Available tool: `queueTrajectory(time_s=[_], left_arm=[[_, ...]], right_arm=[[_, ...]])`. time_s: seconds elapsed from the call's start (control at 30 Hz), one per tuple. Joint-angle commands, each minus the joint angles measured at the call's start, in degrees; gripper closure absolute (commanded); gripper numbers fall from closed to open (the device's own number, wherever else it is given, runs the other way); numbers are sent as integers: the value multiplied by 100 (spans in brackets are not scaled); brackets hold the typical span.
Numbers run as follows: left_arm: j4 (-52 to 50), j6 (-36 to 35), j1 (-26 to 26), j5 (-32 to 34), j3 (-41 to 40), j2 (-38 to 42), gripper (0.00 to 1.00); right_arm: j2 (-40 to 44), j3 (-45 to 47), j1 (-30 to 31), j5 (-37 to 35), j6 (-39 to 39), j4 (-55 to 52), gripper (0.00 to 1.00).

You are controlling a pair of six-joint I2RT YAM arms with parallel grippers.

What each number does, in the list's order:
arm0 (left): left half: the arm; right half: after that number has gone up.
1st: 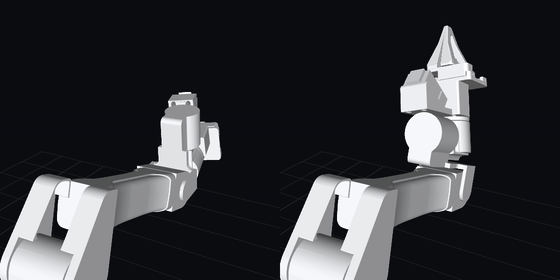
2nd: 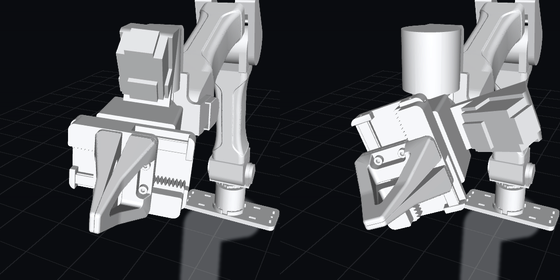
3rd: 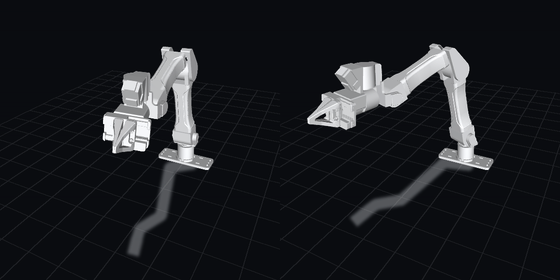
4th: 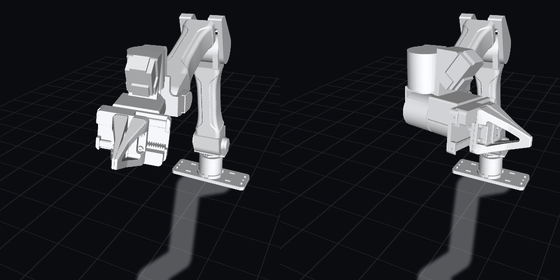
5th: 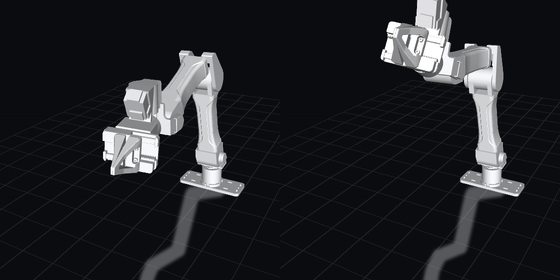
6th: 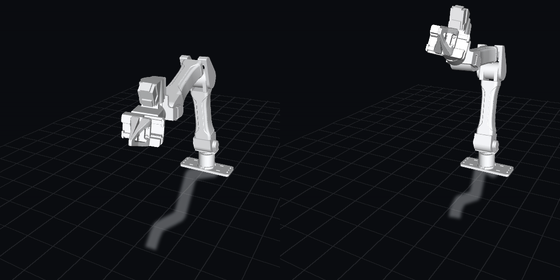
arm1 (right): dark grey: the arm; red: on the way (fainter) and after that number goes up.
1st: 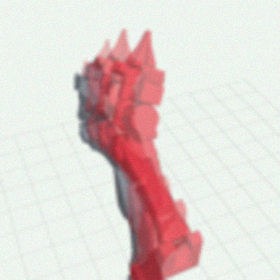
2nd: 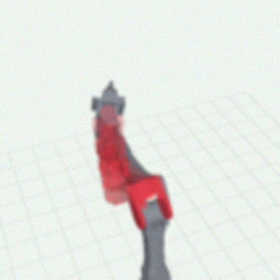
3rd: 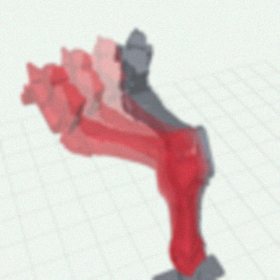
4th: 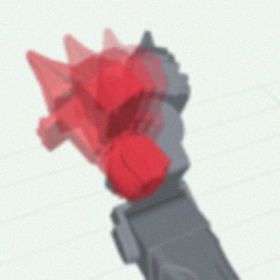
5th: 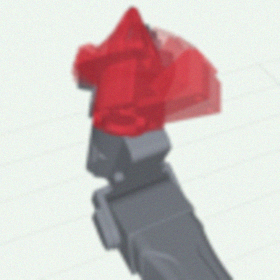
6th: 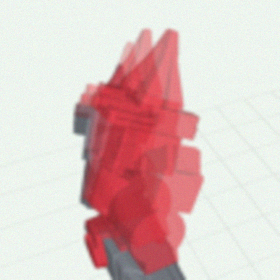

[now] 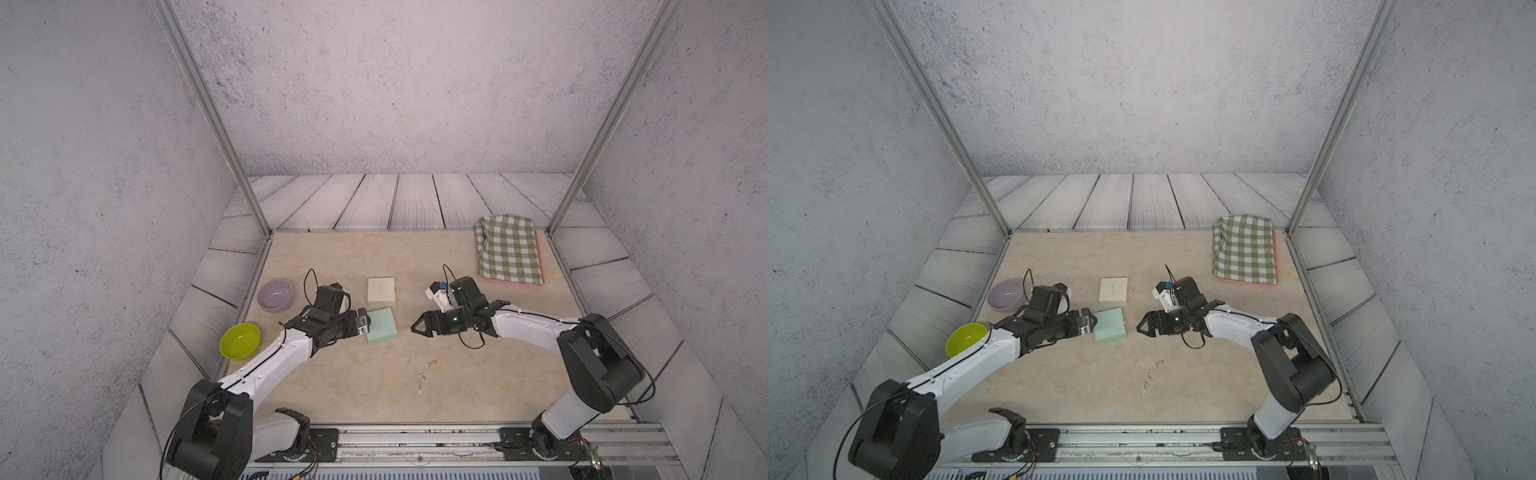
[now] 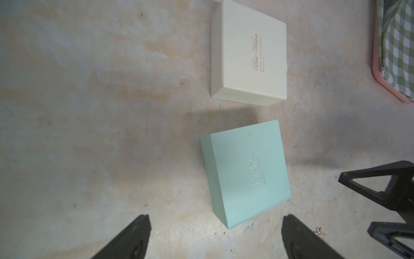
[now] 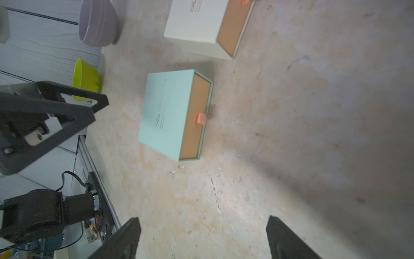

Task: Place the earrings into the drawer-style jewelry box
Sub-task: Adjust the jewelry box at the center of the board.

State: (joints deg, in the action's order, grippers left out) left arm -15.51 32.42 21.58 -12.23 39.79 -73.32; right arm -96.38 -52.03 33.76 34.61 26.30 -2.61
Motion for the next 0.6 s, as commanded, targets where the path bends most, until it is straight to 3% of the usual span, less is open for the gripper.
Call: queueTrajectory(time_s=[0.0, 0.13, 0.57], left_arm=[[200, -64, -66, -488, 418, -609, 5], [94, -261, -84, -714, 840, -1132, 6], [-486, -787, -84, -631, 1256, -1525, 5]], right_arm=[[-495, -420, 167, 790, -67, 442, 14], [-959, -734, 391, 848, -433, 191, 18], [-1363, -829, 693, 721, -566, 493, 22]])
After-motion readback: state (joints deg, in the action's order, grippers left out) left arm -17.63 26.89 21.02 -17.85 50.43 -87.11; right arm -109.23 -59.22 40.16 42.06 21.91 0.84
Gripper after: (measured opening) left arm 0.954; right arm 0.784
